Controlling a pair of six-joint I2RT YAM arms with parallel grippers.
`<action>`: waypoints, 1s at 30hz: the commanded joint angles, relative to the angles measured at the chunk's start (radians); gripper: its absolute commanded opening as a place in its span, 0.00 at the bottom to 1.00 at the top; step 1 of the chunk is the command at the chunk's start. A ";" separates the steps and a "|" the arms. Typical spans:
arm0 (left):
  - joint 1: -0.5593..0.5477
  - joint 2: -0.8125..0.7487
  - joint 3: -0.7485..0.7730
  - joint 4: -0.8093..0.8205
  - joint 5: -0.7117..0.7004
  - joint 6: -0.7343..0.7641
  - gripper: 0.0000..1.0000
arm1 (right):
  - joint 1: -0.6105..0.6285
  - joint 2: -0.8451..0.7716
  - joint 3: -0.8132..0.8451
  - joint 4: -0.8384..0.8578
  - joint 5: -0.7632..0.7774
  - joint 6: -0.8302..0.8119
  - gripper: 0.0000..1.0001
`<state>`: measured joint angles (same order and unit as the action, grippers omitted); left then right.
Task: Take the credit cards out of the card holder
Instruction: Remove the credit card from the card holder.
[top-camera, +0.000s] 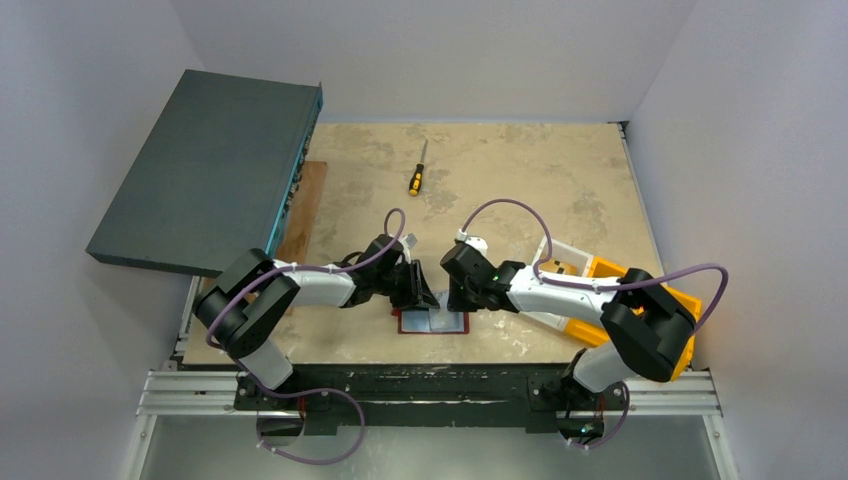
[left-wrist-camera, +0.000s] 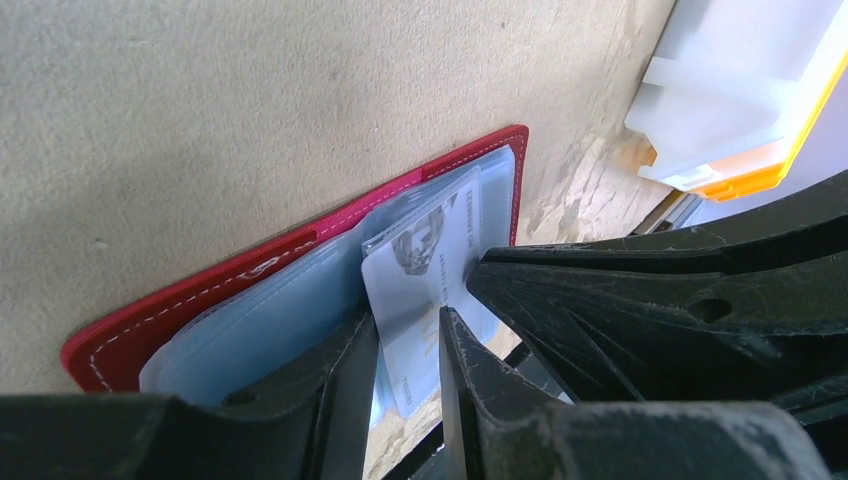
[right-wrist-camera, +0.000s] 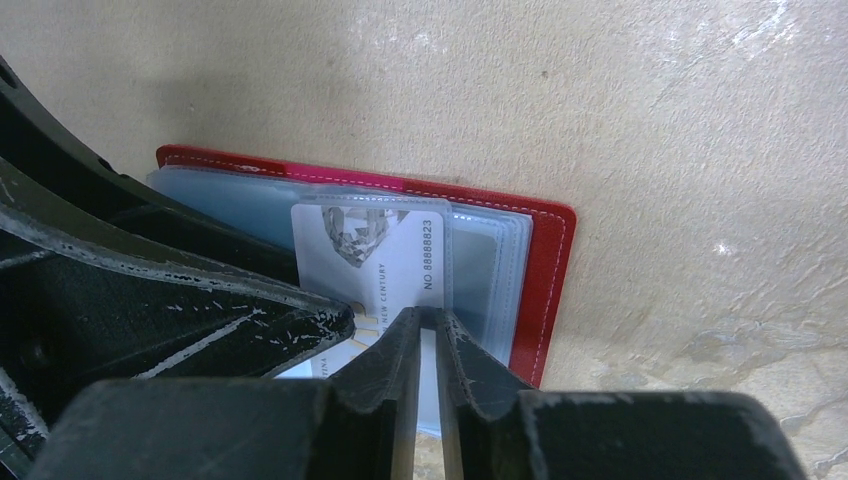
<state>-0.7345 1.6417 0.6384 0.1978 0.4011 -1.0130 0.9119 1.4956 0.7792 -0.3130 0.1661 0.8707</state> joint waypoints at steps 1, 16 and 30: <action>0.008 -0.028 -0.030 0.059 0.035 -0.008 0.29 | 0.007 0.051 -0.006 -0.019 0.008 0.024 0.09; 0.063 -0.086 -0.140 0.132 0.063 -0.022 0.27 | 0.007 0.096 -0.050 0.001 -0.016 0.042 0.00; 0.086 -0.039 -0.200 0.241 0.103 -0.082 0.13 | -0.007 0.098 -0.078 -0.003 -0.008 0.056 0.00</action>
<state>-0.6563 1.5940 0.4625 0.3847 0.4847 -1.0740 0.9089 1.5291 0.7704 -0.2497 0.1410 0.9157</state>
